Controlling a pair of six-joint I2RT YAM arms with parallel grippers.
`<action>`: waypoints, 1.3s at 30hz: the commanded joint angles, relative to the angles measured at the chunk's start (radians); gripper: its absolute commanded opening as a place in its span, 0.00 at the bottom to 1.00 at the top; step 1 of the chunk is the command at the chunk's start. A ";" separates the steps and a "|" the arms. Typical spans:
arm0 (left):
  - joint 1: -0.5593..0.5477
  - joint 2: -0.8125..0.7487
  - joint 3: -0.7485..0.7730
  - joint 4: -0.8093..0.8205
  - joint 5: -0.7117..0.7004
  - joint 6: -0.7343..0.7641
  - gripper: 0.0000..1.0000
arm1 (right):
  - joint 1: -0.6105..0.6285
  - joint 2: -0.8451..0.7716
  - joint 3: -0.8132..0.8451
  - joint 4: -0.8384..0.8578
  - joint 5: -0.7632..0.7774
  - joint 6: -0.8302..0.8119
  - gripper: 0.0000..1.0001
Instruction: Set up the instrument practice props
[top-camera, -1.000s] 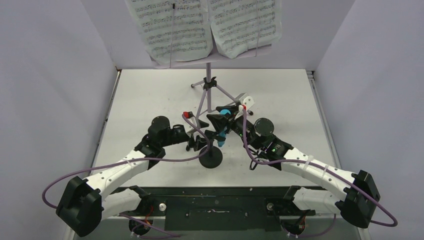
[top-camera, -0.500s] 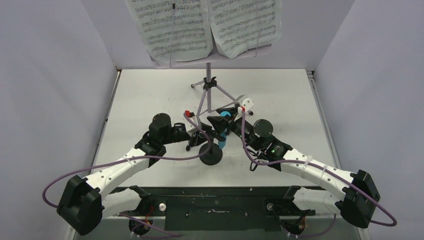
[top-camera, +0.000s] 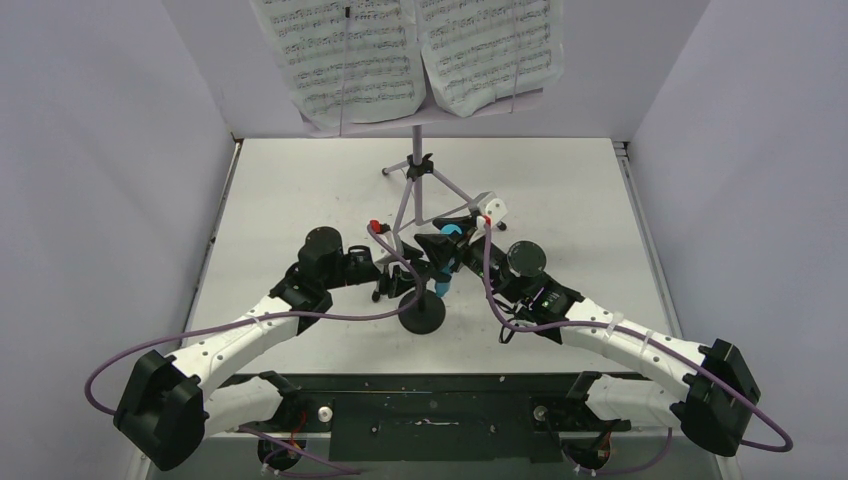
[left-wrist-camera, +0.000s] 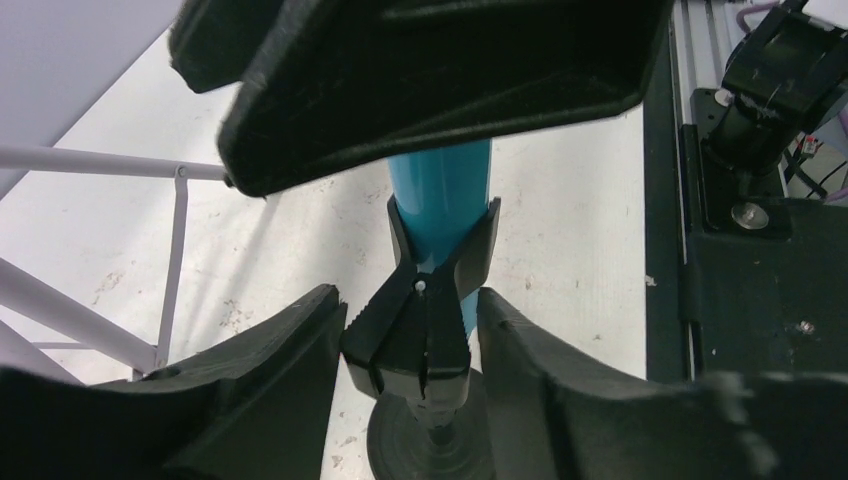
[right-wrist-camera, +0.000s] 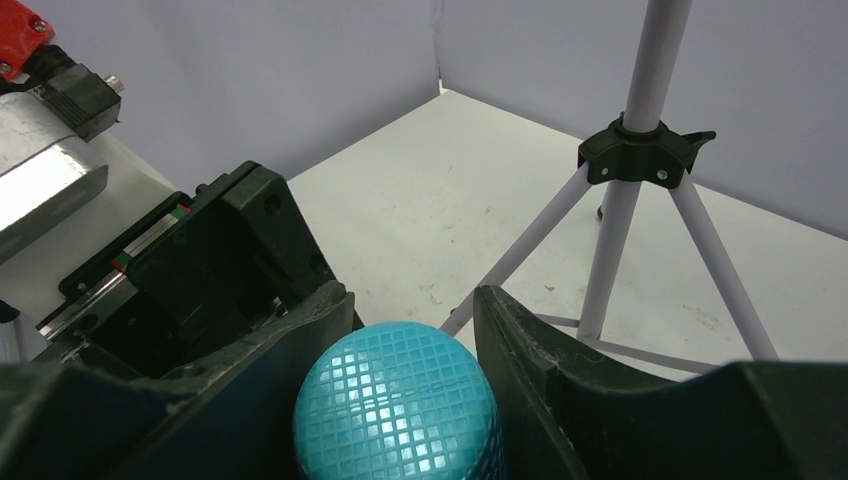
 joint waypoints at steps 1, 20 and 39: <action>0.003 -0.009 0.017 0.073 -0.002 -0.004 0.58 | 0.009 -0.010 0.003 0.092 -0.007 0.015 0.10; 0.005 -0.058 -0.039 0.137 -0.071 -0.053 0.96 | 0.010 -0.014 0.047 0.040 -0.077 -0.018 0.92; 0.200 -0.125 -0.192 0.532 -0.038 -0.516 0.96 | -0.103 -0.062 0.199 -0.119 -0.061 0.009 0.90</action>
